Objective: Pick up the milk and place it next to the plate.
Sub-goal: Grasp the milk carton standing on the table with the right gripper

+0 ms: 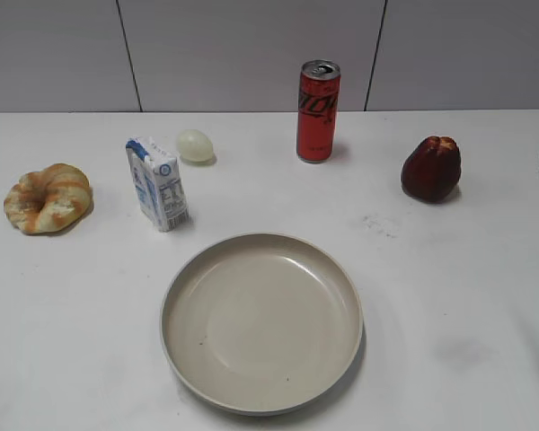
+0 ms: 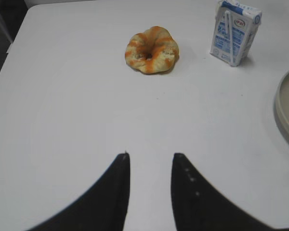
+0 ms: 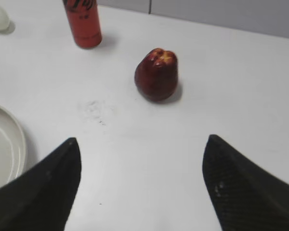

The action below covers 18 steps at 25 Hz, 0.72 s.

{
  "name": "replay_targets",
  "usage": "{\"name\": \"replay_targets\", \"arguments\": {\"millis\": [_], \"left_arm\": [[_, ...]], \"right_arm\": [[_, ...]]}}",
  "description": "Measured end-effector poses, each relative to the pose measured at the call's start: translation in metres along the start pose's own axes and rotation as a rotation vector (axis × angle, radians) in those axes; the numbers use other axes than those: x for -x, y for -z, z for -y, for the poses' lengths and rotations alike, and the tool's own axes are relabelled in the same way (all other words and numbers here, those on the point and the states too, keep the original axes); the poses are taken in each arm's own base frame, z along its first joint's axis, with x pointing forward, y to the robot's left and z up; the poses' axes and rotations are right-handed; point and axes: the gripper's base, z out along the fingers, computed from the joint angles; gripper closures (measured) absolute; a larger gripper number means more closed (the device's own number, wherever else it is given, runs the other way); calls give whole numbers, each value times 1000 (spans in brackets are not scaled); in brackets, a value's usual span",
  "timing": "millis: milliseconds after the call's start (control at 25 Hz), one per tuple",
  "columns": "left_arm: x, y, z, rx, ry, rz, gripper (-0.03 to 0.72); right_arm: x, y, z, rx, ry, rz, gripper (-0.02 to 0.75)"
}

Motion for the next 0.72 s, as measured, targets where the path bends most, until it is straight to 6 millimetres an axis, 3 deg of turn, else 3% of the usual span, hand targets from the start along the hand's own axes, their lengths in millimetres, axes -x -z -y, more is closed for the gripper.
{"name": "replay_targets", "arguments": {"millis": [80,200,480,720], "left_arm": [[0,0,0,0,0,0,459],[0,0,0,0,0,0,459],[0,0,0,0,0,0,459],[0,0,0,0,0,0,459]], "right_arm": [[15,-31,-10,57,28,-71,146],[35,-74,-41,160,85,-135,146],[71,-149,-155,366,233,-220,146],[79,-200,-235,471,325,-311,77]]}}
